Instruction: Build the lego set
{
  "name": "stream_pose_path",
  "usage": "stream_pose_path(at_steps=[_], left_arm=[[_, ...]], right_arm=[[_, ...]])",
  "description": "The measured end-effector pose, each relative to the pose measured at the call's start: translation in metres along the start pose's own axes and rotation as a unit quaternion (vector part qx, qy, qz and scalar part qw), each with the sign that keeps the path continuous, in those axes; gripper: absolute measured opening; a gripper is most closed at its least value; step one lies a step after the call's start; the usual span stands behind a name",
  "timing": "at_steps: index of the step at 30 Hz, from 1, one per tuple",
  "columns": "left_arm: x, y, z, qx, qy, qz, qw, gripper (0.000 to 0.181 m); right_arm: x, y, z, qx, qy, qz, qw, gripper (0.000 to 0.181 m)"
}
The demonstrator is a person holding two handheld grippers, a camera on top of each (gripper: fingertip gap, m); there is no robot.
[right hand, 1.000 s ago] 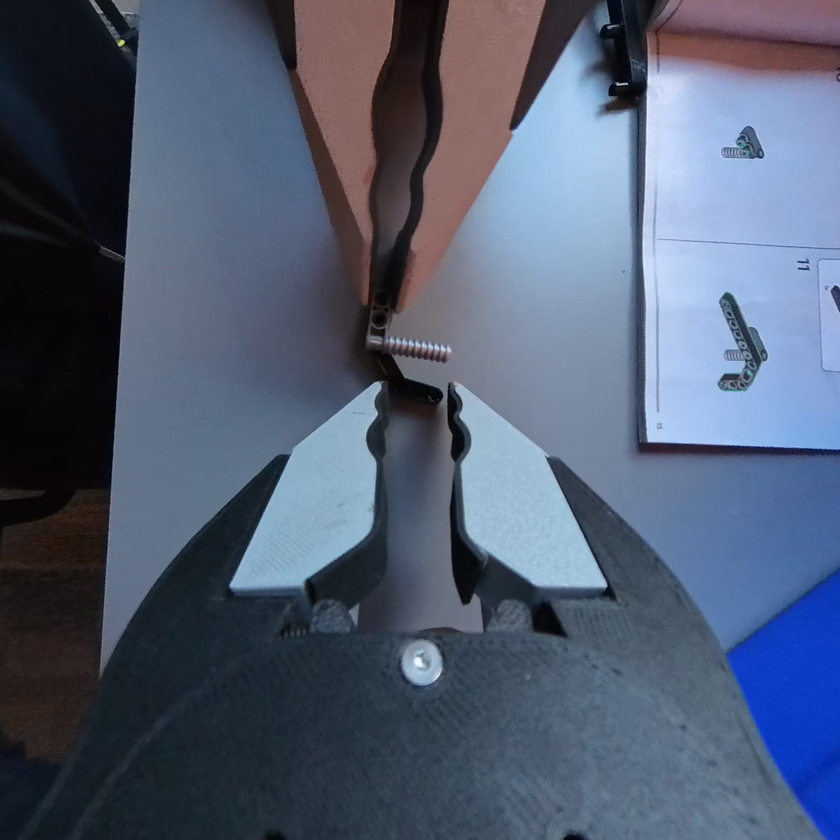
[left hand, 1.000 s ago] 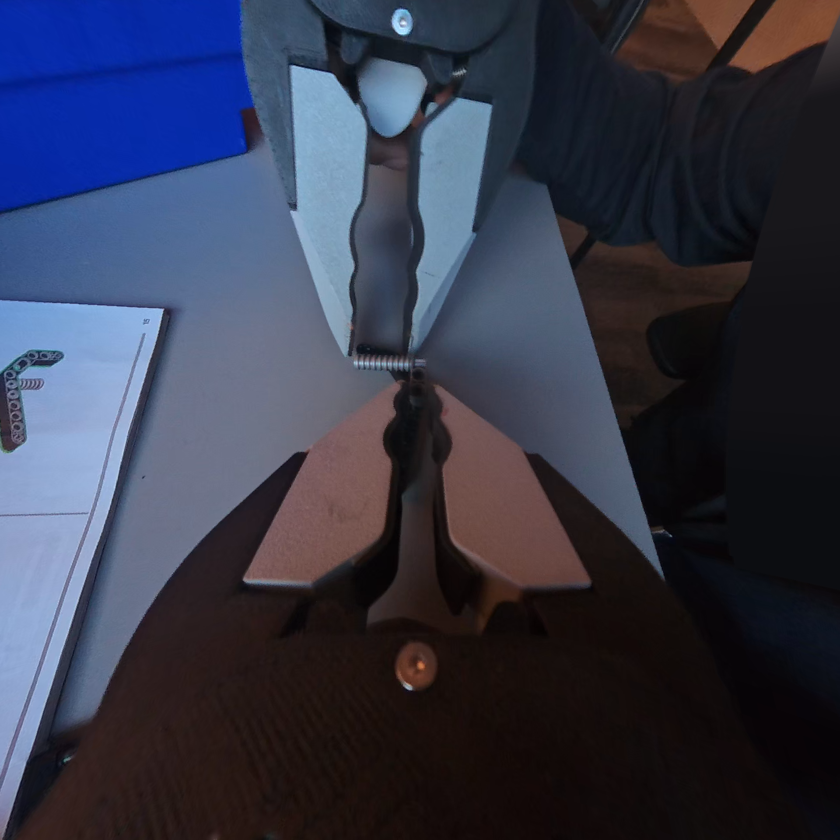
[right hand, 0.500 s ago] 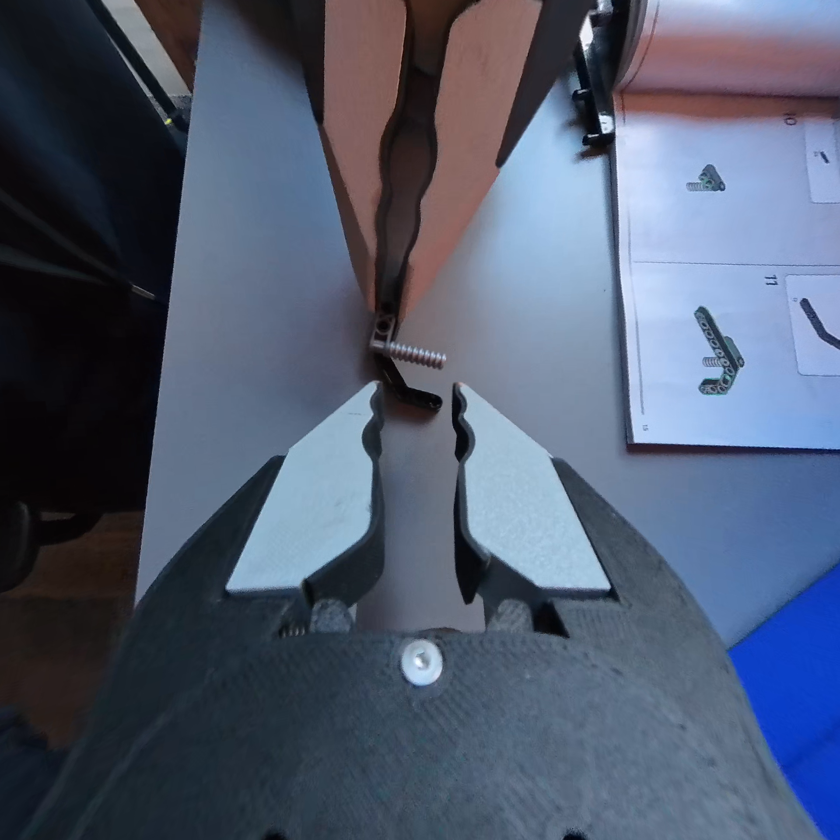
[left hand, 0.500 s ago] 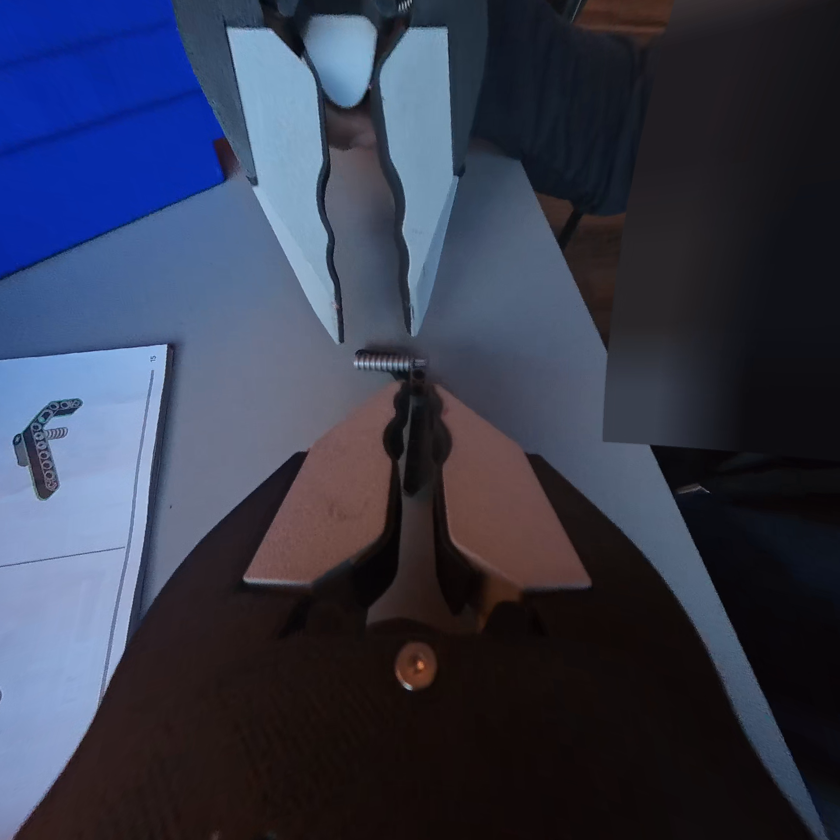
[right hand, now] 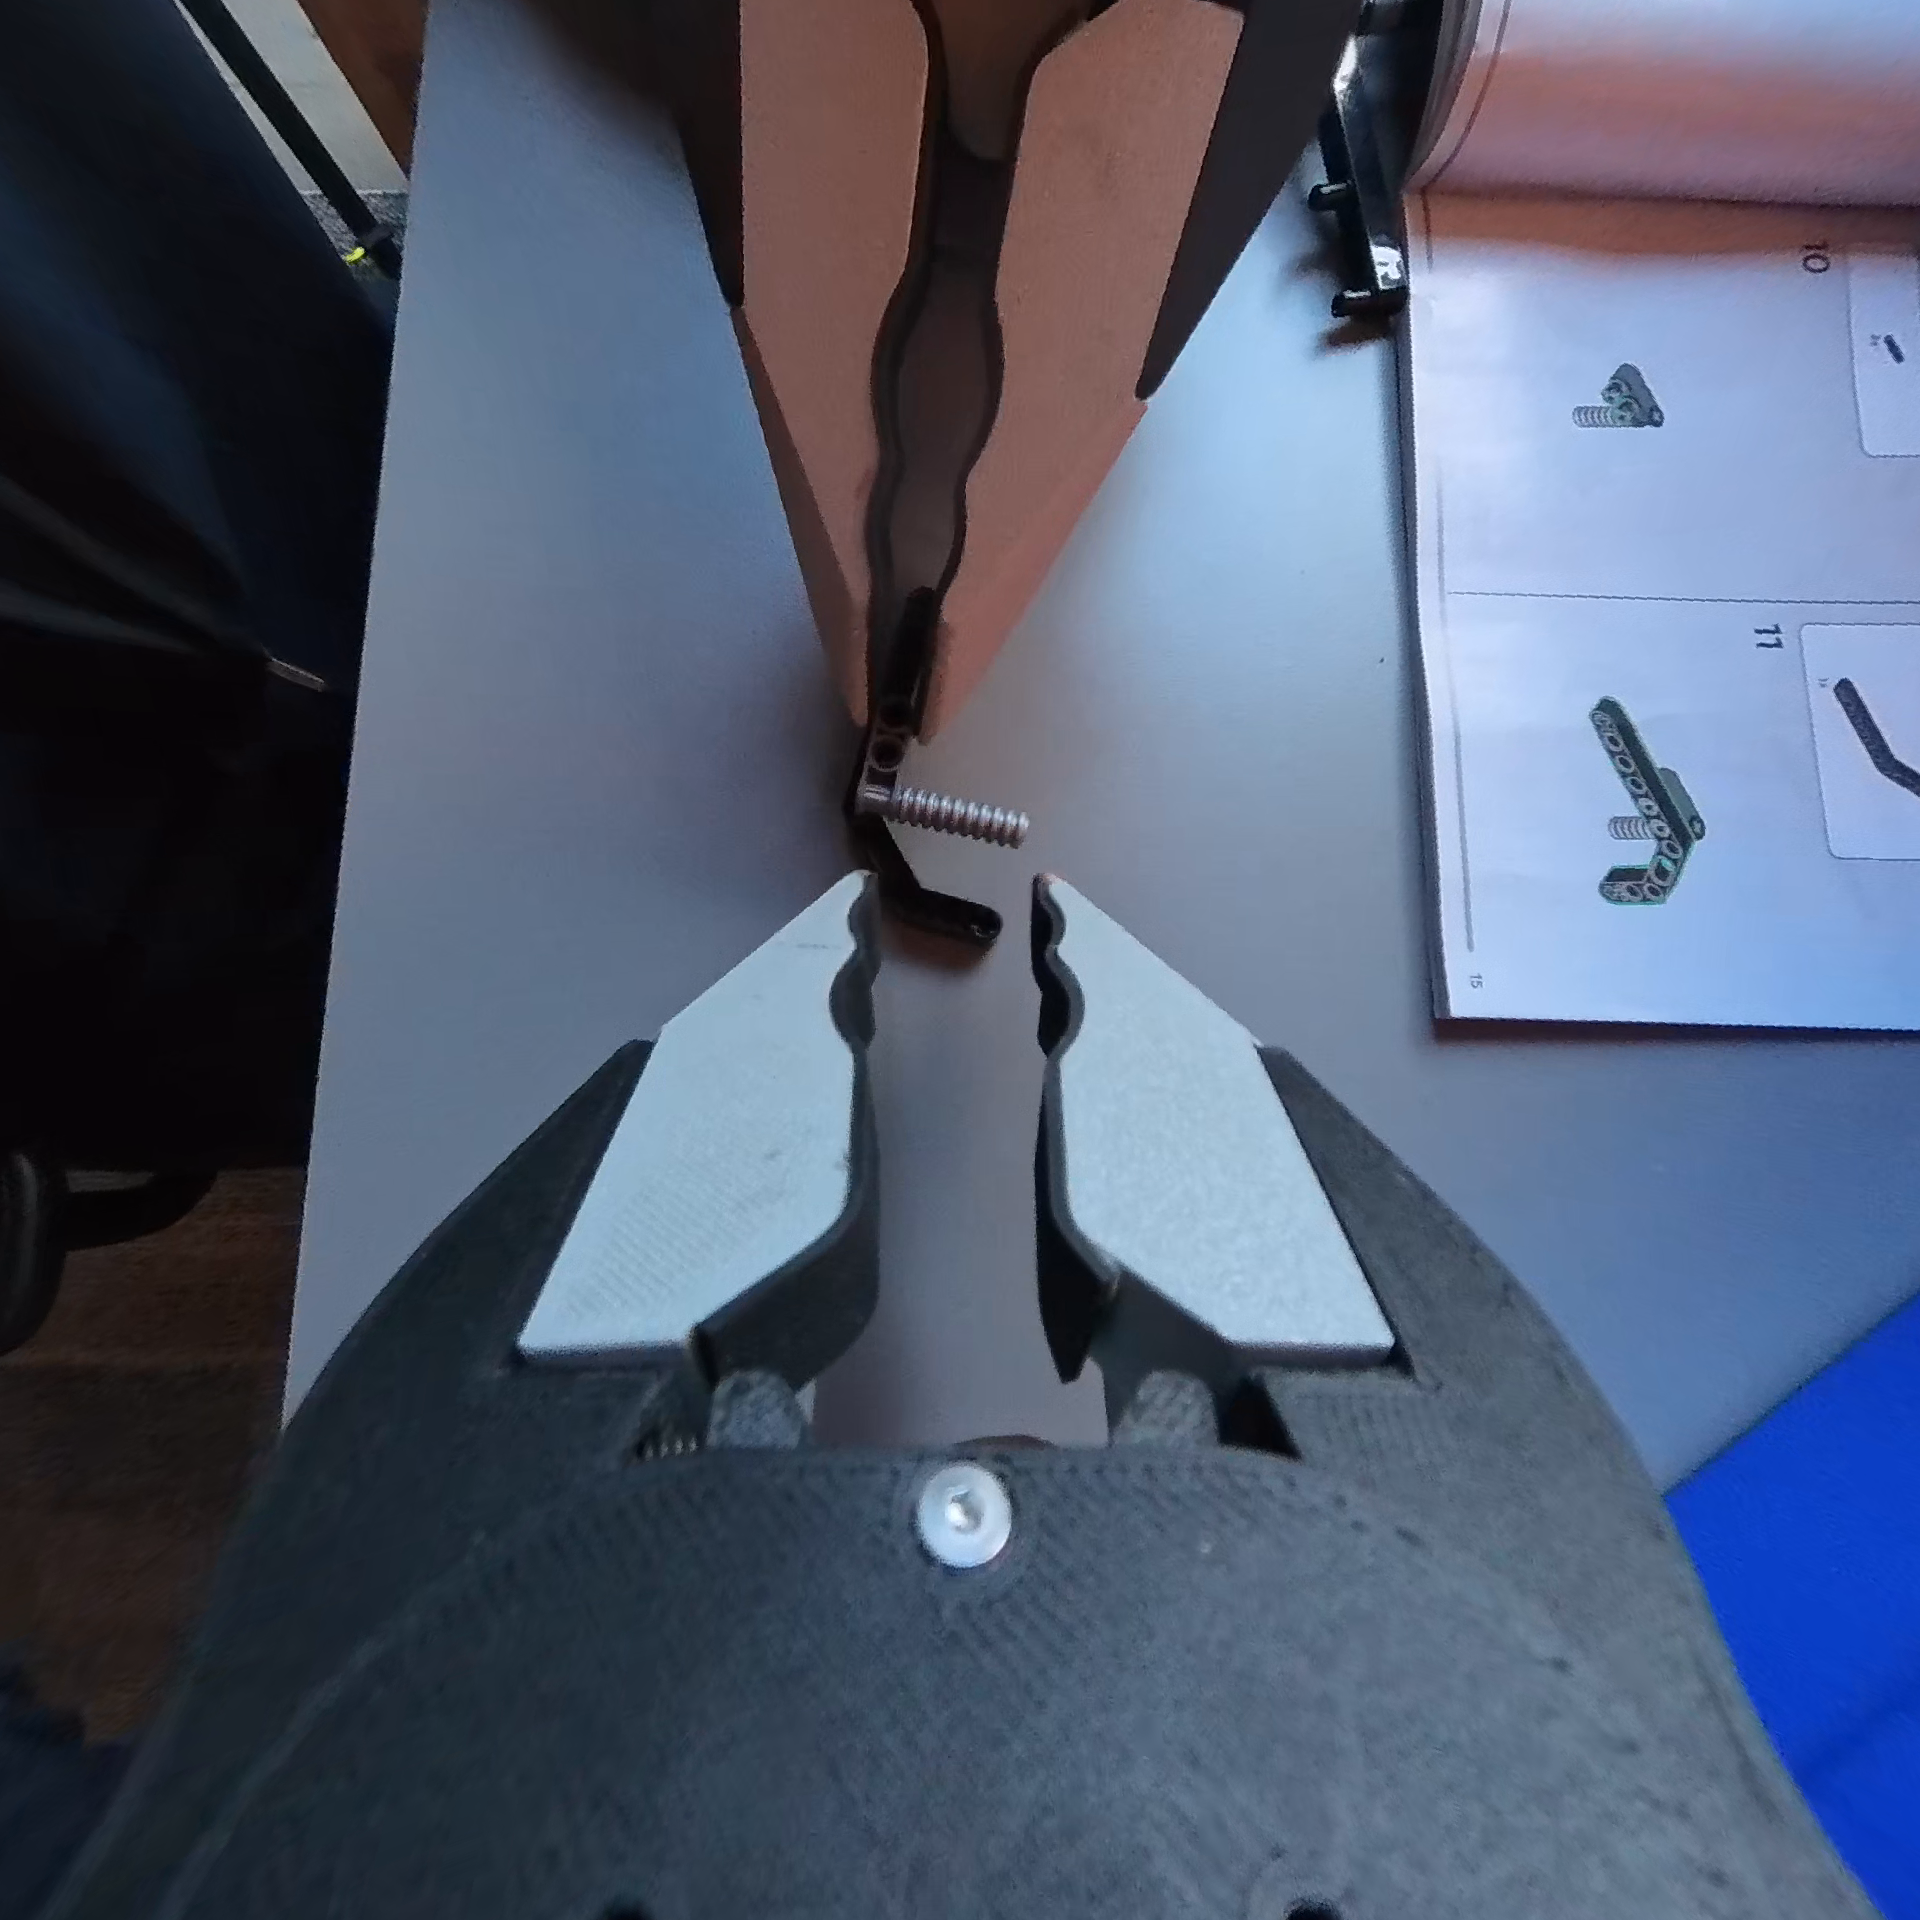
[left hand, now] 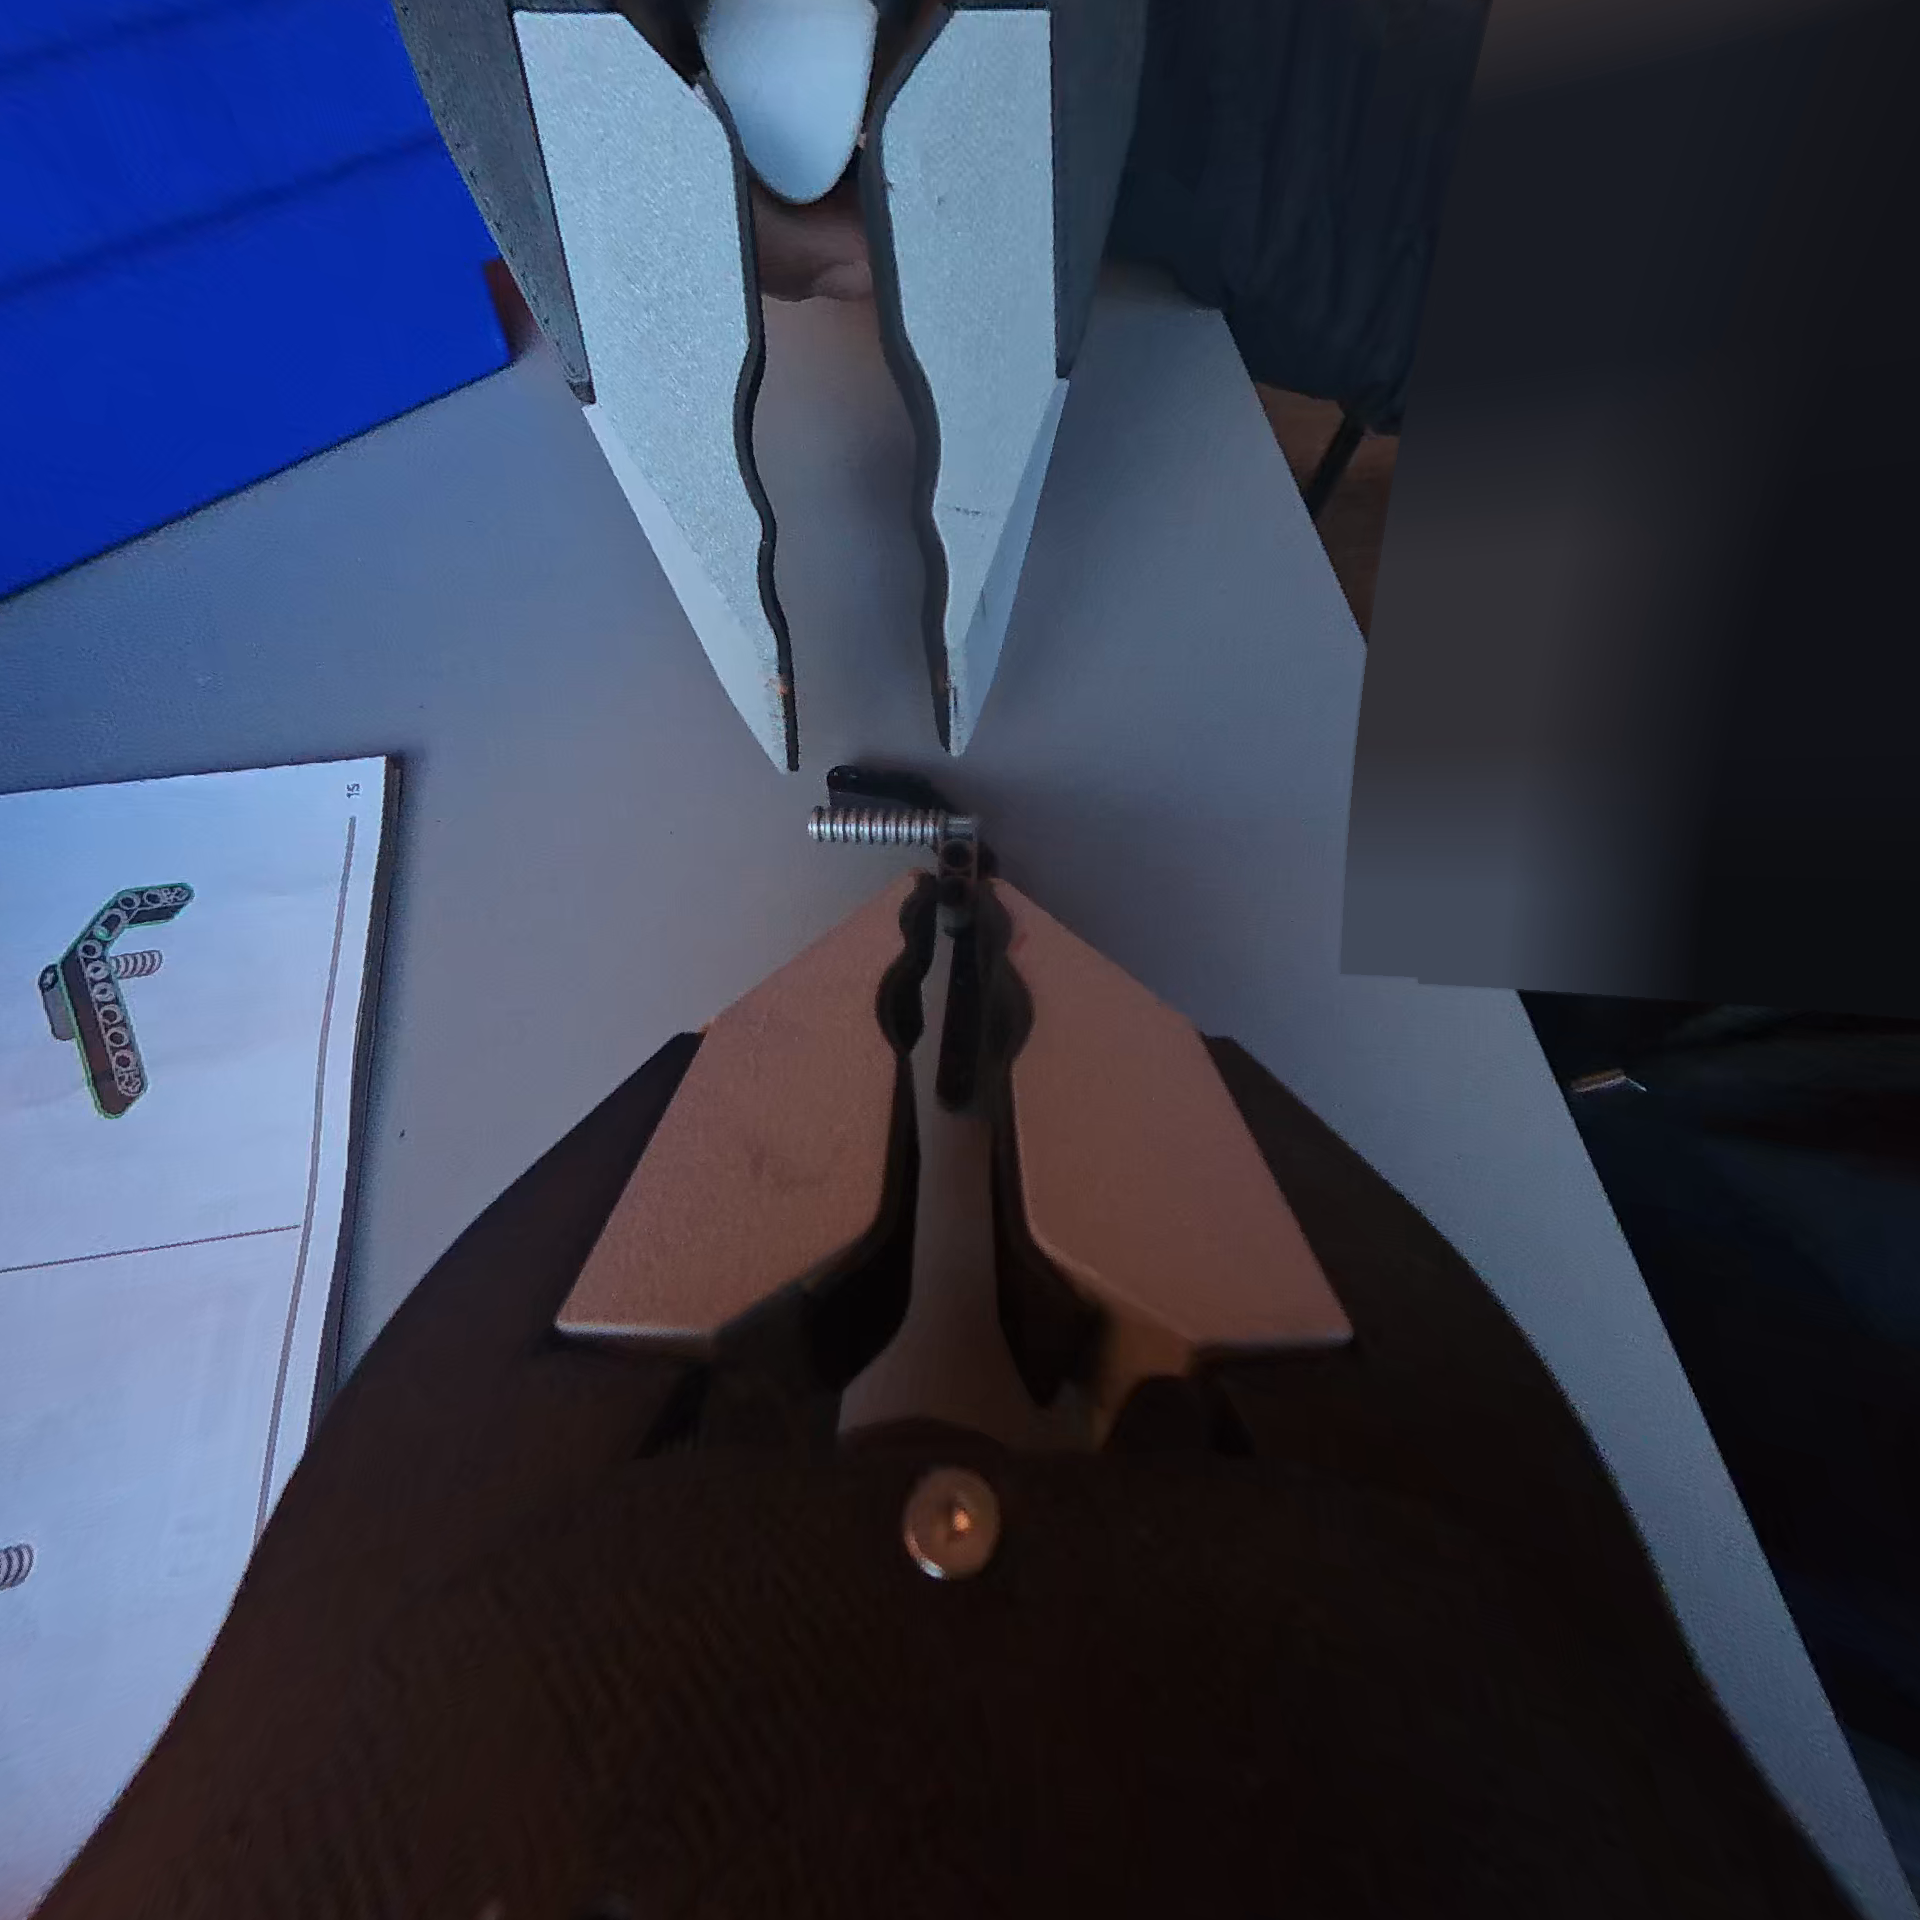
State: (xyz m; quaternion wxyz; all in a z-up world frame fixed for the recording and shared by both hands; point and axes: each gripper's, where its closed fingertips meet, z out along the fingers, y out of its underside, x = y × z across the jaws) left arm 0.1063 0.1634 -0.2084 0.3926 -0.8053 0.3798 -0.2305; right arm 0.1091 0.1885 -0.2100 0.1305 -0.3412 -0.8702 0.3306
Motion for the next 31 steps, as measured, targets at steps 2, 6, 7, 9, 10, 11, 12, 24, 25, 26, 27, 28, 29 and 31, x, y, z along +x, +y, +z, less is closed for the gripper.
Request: stream_pose_path(at_steps=[2,6,7,9,10,11,12,24,25,26,27,28,29,31], left_arm=[[-0.0016,-0.0002,-0.0001,0.0,-0.005,-0.003,1.0,0.005],[-0.0003,-0.004,0.0,0.01,-0.003,-0.003,1.0,0.005],[0.0014,-0.0044,0.0007,0.01,-0.002,0.0,1.0,0.005],[0.0056,-0.0038,0.003,0.005,0.003,0.011,1.0,0.005],[0.0066,-0.0028,0.0042,0.0,0.003,0.015,1.0,0.005],[0.0069,-0.0028,0.0046,-0.001,0.003,0.017,1.0,0.005],[0.0065,-0.0028,0.0045,-0.001,0.003,0.016,1.0,0.005],[0.0045,-0.0027,0.0042,0.0,0.002,0.007,1.0,0.005],[0.0044,-0.0027,0.0043,0.0,0.001,0.007,1.0,0.005],[0.0037,-0.0028,0.0043,0.0,-0.001,0.006,1.0,0.005],[0.0027,-0.0028,0.0043,0.0,-0.004,0.005,1.0,0.005],[0.0025,-0.0029,0.0043,0.0,-0.004,0.003,1.0,0.005],[0.0022,-0.0028,0.0042,0.0,-0.003,0.001,1.0,0.005],[0.001,-0.0029,0.004,0.001,-0.003,-0.005,1.0,0.005]], right_arm=[[0.0001,-0.0006,-0.0007,0.002,0.001,-0.001,1.0,0.027],[0.0009,-0.0024,-0.0031,0.007,0.005,-0.002,1.0,0.026],[0.001,-0.003,-0.0037,0.009,0.006,-0.002,1.0,0.026],[0.0004,-0.004,-0.0044,0.011,0.006,-0.004,1.0,0.025],[0.0001,-0.0041,-0.0045,0.011,0.005,-0.005,1.0,0.025],[0.0001,-0.0039,-0.0043,0.01,0.006,-0.005,1.0,0.025],[0.0001,-0.0035,-0.0039,0.009,0.006,-0.006,1.0,0.025],[-0.0014,-0.0049,-0.0025,0.01,0.005,-0.009,1.0,0.025],[-0.0017,-0.0053,-0.0025,0.01,0.006,-0.01,1.0,0.025],[-0.002,-0.006,-0.0024,0.011,0.006,-0.011,1.0,0.025],[-0.0024,-0.0066,-0.0025,0.013,0.006,-0.012,1.0,0.025],[-0.0029,-0.0071,-0.0023,0.014,0.004,-0.012,1.0,0.024],[-0.0031,-0.0073,-0.002,0.015,0.003,-0.012,1.0,0.024],[-0.0039,-0.0074,-0.0008,0.014,0.0,-0.012,1.0,0.024]])
